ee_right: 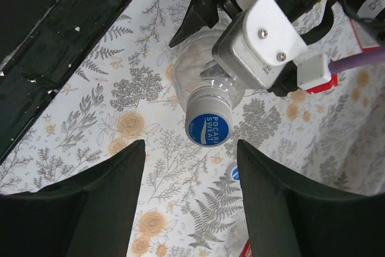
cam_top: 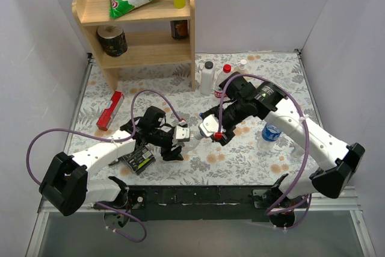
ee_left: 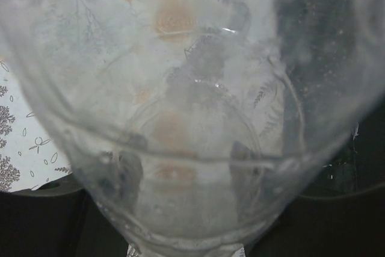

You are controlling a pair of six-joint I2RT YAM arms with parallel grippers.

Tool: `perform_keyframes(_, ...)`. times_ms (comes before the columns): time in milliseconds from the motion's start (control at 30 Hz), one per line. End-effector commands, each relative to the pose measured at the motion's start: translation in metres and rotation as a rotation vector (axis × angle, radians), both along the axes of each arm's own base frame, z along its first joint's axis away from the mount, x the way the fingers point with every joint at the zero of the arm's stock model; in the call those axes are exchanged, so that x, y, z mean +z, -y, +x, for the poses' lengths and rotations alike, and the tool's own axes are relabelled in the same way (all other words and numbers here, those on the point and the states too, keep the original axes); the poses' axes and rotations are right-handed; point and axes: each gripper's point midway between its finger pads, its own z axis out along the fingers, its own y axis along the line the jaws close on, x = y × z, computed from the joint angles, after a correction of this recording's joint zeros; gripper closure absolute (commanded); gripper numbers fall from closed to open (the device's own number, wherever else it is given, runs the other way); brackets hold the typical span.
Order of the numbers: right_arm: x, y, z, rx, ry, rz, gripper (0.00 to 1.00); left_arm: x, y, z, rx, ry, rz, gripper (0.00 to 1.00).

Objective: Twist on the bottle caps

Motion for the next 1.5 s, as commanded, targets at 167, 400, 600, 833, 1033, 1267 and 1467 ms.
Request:
perform_keyframes(167, 0.024, -0.015, -0.005, 0.054, 0.116, 0.143, 0.37, 0.017, 0.011, 0.003, -0.045, 0.005, -0.051, 1.00)
perform_keyframes(400, 0.018, -0.018, -0.006, 0.064, 0.096, 0.129, 0.45, 0.019, 0.012, 0.004, -0.053, 0.013, -0.058, 1.00)
perform_keyframes(600, 0.011, -0.017, -0.010, 0.086, 0.073, 0.095, 0.51, 0.019, 0.013, 0.004, -0.055, 0.018, -0.060, 1.00)
perform_keyframes(833, 0.007, -0.022, -0.005, 0.040, 0.018, 0.062, 0.74, 0.019, 0.014, 0.010, -0.033, 0.030, -0.061, 1.00)
perform_keyframes(1033, 0.019, -0.058, 0.031, -0.429, -0.428, -0.025, 0.83, 0.043, 0.021, 0.063, 0.292, 0.109, -0.139, 1.00)
perform_keyframes(1267, -0.026, -0.062, 0.049, -0.853, -1.096, -0.264, 0.93, 0.043, 0.011, 0.104, 0.560, 0.161, -0.123, 1.00)
perform_keyframes(1467, 0.040, -0.044, 0.090, -0.648, -0.816, 0.020, 0.13, 0.013, -0.002, 0.081, 0.467, 0.130, 0.000, 1.00)
